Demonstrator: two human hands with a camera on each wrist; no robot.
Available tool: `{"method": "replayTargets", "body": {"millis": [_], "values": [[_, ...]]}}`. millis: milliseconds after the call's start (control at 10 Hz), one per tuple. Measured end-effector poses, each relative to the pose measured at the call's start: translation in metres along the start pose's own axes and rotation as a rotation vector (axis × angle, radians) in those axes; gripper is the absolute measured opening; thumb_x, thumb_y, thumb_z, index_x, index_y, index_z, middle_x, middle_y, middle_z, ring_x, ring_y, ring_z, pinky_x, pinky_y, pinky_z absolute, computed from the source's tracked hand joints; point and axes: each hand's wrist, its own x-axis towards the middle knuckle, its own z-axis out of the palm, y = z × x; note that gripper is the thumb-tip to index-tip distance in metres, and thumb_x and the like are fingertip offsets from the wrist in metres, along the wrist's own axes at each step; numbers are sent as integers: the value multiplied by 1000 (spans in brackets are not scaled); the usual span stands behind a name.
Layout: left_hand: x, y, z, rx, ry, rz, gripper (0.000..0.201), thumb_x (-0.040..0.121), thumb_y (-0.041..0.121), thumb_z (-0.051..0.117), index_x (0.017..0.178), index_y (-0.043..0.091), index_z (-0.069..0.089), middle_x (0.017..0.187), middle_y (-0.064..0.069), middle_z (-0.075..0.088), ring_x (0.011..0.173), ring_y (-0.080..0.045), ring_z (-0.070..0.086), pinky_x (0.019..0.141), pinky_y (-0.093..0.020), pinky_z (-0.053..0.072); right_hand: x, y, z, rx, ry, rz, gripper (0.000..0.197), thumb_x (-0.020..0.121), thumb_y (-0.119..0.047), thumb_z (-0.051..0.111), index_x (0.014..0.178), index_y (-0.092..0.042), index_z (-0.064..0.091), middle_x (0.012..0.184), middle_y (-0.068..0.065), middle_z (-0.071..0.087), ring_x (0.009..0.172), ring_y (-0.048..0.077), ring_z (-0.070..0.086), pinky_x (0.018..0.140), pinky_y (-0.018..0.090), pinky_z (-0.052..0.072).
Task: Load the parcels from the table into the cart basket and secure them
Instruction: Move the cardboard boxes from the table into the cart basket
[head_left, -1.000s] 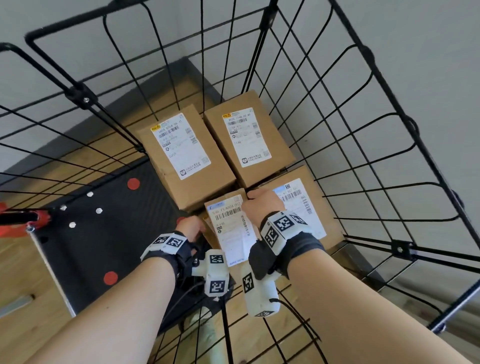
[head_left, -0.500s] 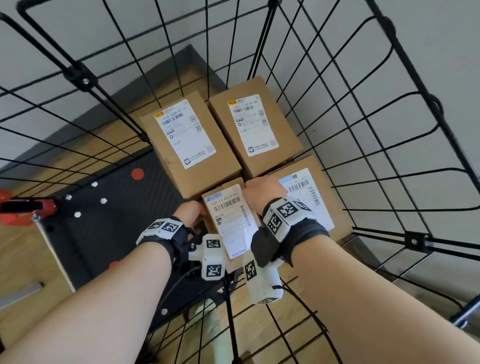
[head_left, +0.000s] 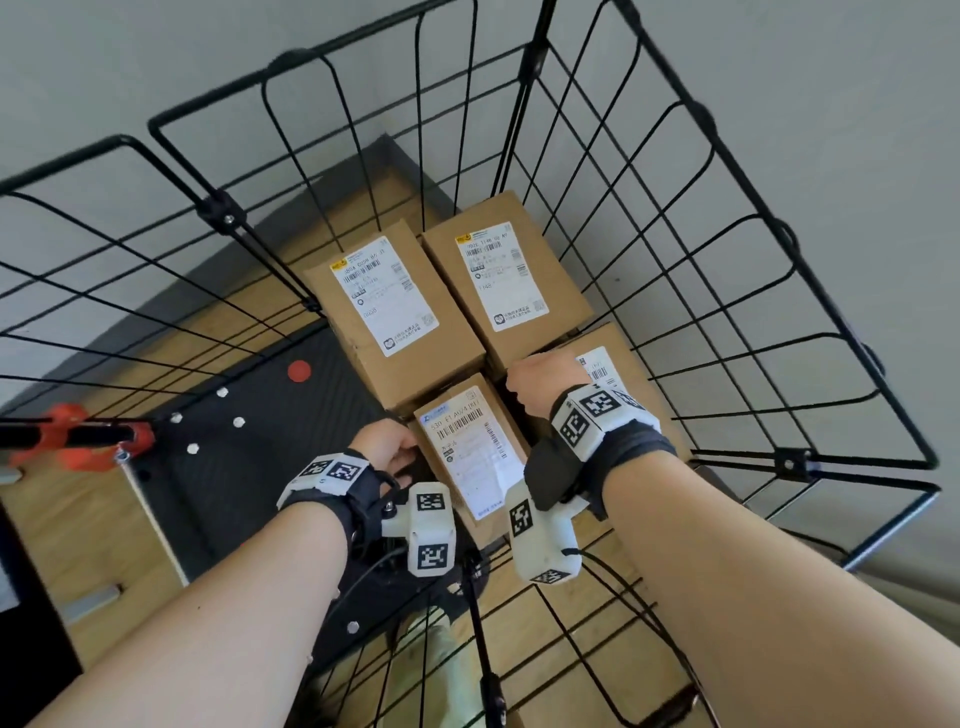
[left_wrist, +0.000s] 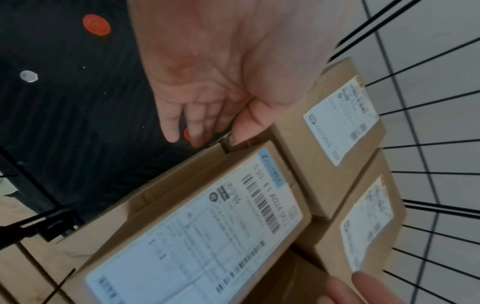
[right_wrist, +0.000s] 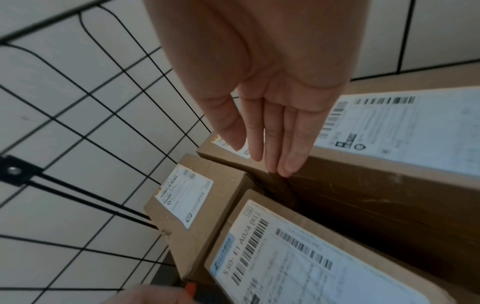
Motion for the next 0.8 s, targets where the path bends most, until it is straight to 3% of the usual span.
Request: {"method": "replayTargets", "body": {"millis": [100, 200, 300, 400, 500, 600, 700, 800], "values": [[-25, 9, -9, 7, 7, 51, 13, 94, 6, 42, 97, 7, 54, 126, -12, 59, 118, -24, 56, 86, -39, 40, -16, -5, -9, 199, 54, 6, 30, 91, -10, 50, 119, -3, 59, 113, 13, 63, 103, 24, 59, 76, 28, 46], [-53, 20, -14, 10, -40, 126, 13, 96, 9, 42, 103, 7, 53, 115, -11, 58, 108, -22, 56, 93, -40, 39, -39, -1, -21, 420, 173, -24, 34, 89, -23, 55, 116, -5, 64, 118, 14, 64, 106, 28, 61, 80, 29, 47], [-89, 27, -17, 28, -75, 197, 13, 97, 10, 43, 96, 8, 55, 109, -8, 59, 100, -20, 55, 92, -37, 37, -73, 4, -32, 553, 281, -78, 27, 87, -19, 56, 109, -9, 68, 113, 11, 68, 94, 24, 63, 84, 29, 50], [-162, 34, -17, 62, -183, 292, 15, 96, 11, 48, 107, 9, 58, 115, -6, 59, 108, -20, 55, 94, -36, 39, -118, 12, -33, 700, 328, -131, 17, 85, -14, 58, 97, -14, 70, 109, 12, 69, 102, 27, 65, 94, 42, 51], [-206, 32, -26, 118, -298, 387, 8, 95, 13, 50, 94, 13, 58, 104, -1, 63, 93, -14, 58, 92, -34, 41, -173, 27, -30, 837, 370, -164, 23, 84, -6, 56, 82, -25, 69, 102, 14, 71, 99, 30, 67, 93, 44, 52], [-258, 23, -41, 153, -334, 512, 18, 94, 12, 49, 110, 14, 58, 101, 1, 66, 91, -12, 61, 87, -33, 46, -233, 44, -20, 988, 411, -139, 32, 84, 3, 53, 67, -20, 68, 88, 17, 70, 82, 28, 65, 90, 41, 54], [-309, 9, -53, 191, -406, 638, 18, 93, 10, 46, 104, 16, 59, 97, 0, 65, 90, -13, 61, 96, -35, 43, -298, 55, -5, 1067, 458, -201, 21, 86, 4, 53, 83, -9, 69, 84, 14, 68, 78, 25, 62, 87, 39, 52], [-364, -11, -59, 230, -482, 760, 18, 93, 9, 46, 101, 17, 61, 88, 2, 66, 81, -11, 60, 87, -34, 43, -360, 66, 7, 1123, 544, -268, 18, 87, 4, 54, 101, 1, 65, 75, 6, 63, 71, 20, 60, 82, 36, 53]]}}
